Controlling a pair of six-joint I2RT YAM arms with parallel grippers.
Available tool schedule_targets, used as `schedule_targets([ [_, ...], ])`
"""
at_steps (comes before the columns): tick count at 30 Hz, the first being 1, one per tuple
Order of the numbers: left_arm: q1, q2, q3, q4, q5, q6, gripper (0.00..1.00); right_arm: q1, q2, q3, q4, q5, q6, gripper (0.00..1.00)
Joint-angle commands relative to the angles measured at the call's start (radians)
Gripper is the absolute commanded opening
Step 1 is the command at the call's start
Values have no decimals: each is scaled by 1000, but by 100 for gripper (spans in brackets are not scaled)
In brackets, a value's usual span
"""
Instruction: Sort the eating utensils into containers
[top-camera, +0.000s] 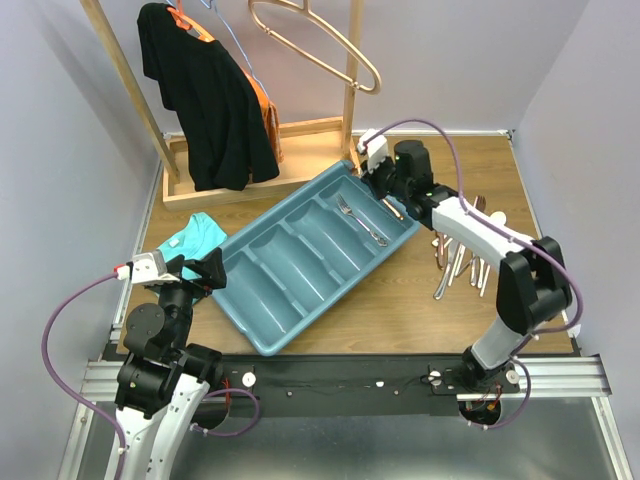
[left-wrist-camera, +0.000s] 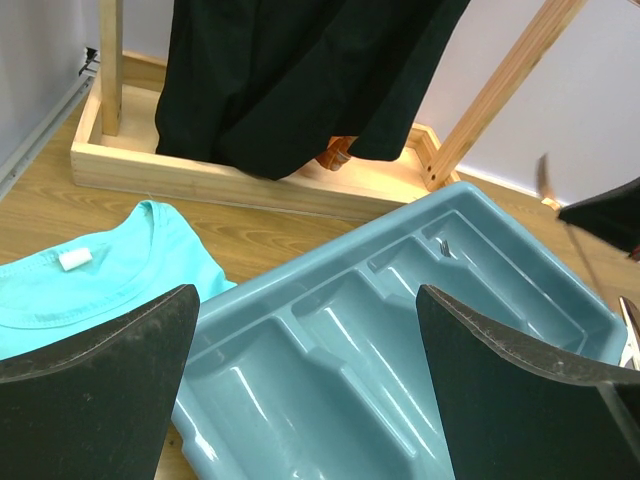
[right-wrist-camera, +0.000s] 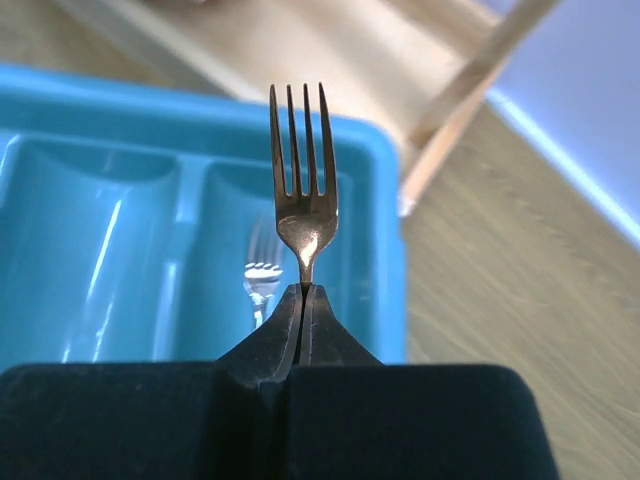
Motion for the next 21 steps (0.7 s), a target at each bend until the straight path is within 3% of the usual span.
schedule_targets([
  [1, 4, -3, -7, 20, 14, 14, 99, 25, 86, 6, -4, -109, -25, 3],
  [9, 4, -6, -7, 22, 18, 14, 99, 29, 146, -48, 39, -81, 28, 11],
  [10, 4, -6, -5, 20, 18, 14, 99, 29, 149, -48, 38, -71, 34, 17],
  [11, 4, -8, -5, 22, 18, 14, 99, 29, 149, -49, 36, -57, 41, 30],
  [15, 4, -8, -7, 19, 17, 14, 99, 31, 126, -48, 3, -46, 79, 46],
  [21, 4, -12, -5, 19, 18, 14, 99, 23, 53, -62, -45, 61, 159, 61],
])
